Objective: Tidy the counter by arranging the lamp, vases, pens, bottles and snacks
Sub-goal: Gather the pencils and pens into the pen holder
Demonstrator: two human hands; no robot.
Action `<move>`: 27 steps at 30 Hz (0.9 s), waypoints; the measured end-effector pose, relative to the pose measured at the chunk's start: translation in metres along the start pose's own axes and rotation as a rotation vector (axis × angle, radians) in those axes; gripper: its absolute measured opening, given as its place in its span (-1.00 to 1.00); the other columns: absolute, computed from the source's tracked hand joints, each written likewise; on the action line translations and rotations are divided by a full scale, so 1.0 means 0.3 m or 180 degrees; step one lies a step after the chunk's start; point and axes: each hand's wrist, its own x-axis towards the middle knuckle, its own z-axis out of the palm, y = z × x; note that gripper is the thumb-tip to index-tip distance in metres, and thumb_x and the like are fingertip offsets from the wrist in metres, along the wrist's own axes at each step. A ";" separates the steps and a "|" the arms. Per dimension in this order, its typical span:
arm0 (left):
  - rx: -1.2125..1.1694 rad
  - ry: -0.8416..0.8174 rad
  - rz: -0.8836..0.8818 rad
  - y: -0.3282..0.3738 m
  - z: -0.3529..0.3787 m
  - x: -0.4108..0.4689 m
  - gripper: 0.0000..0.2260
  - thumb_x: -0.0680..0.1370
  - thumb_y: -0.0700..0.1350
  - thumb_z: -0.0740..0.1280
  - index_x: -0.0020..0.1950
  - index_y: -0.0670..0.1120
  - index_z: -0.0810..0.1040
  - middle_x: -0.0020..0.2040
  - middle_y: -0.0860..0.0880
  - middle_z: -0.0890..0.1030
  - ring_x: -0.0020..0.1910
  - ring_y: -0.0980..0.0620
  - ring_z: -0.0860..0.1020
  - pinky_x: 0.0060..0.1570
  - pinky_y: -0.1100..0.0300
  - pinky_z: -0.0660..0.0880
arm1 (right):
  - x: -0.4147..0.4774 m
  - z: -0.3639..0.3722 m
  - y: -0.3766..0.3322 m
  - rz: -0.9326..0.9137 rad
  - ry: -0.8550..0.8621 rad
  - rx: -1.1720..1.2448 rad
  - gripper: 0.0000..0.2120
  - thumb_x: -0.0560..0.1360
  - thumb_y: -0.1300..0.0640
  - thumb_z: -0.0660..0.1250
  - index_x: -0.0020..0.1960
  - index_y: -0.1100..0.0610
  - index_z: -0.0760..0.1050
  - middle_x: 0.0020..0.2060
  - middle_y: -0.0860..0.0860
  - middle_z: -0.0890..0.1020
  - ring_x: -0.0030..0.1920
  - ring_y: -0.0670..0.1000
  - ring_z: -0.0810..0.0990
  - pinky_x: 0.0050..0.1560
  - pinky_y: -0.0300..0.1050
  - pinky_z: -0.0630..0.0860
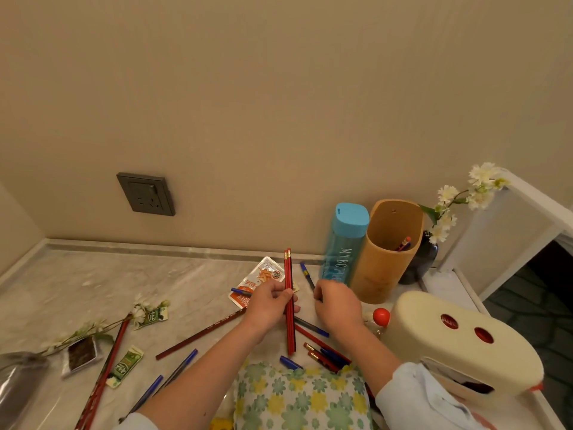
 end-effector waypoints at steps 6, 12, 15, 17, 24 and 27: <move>0.0018 0.0129 0.0181 0.013 -0.003 -0.011 -0.90 0.61 -0.23 0.25 0.11 -0.15 0.47 -0.08 -0.13 0.63 -0.14 -0.06 0.69 -0.09 0.00 0.64 | -0.028 -0.018 -0.023 0.0287 -0.0093 0.1021 -0.84 0.38 0.18 0.46 -0.12 0.00 0.53 -0.18 -0.10 0.60 -0.13 -0.08 0.58 -0.09 -0.13 0.58; 0.0070 0.0351 0.0436 0.059 -0.007 -0.047 -0.88 0.59 -0.21 0.29 0.12 -0.15 0.51 -0.08 -0.09 0.62 -0.12 -0.06 0.67 -0.05 -0.08 0.63 | -0.095 -0.065 -0.063 0.0363 -0.0128 0.2412 -0.68 0.35 0.24 0.49 0.00 -0.03 0.50 -0.20 -0.07 0.65 -0.17 -0.08 0.66 -0.09 -0.02 0.66; 0.0083 0.0358 0.0628 0.098 0.003 -0.081 -0.92 0.57 -0.19 0.31 0.04 -0.07 0.53 -0.05 -0.10 0.62 -0.10 -0.04 0.65 -0.06 -0.09 0.63 | -0.114 -0.115 -0.075 0.0128 -0.0126 0.2445 -0.55 0.36 0.26 0.45 0.21 0.00 0.51 -0.19 -0.07 0.67 -0.15 -0.07 0.67 -0.08 0.01 0.67; 0.0070 0.0353 0.0794 0.123 0.013 -0.106 -0.92 0.56 -0.18 0.33 0.01 -0.01 0.53 -0.06 -0.08 0.62 -0.10 -0.02 0.65 -0.06 -0.07 0.63 | -0.133 -0.166 -0.075 -0.0017 -0.0162 0.2484 -0.55 0.38 0.29 0.44 0.24 0.03 0.54 -0.17 -0.06 0.66 -0.16 -0.05 0.68 -0.14 -0.05 0.68; 0.0016 0.0134 0.1307 0.233 0.085 -0.188 -0.83 0.56 -0.18 0.35 0.15 -0.06 0.57 -0.05 -0.01 0.64 -0.08 0.05 0.65 -0.20 0.21 0.61 | -0.189 -0.365 -0.026 -0.0397 0.0131 0.2487 -0.78 0.45 0.19 0.44 0.09 0.04 0.63 -0.19 -0.06 0.69 -0.13 -0.09 0.68 -0.08 -0.04 0.67; -0.0023 -0.0034 0.1539 0.304 0.140 -0.209 -0.80 0.55 -0.15 0.36 0.17 -0.04 0.59 -0.01 0.00 0.65 -0.03 0.05 0.65 -0.16 0.23 0.61 | -0.188 -0.450 0.024 -0.0530 0.0413 0.2401 -0.84 0.47 0.13 0.44 0.03 -0.04 0.62 -0.17 -0.09 0.69 -0.11 -0.11 0.68 -0.02 -0.01 0.66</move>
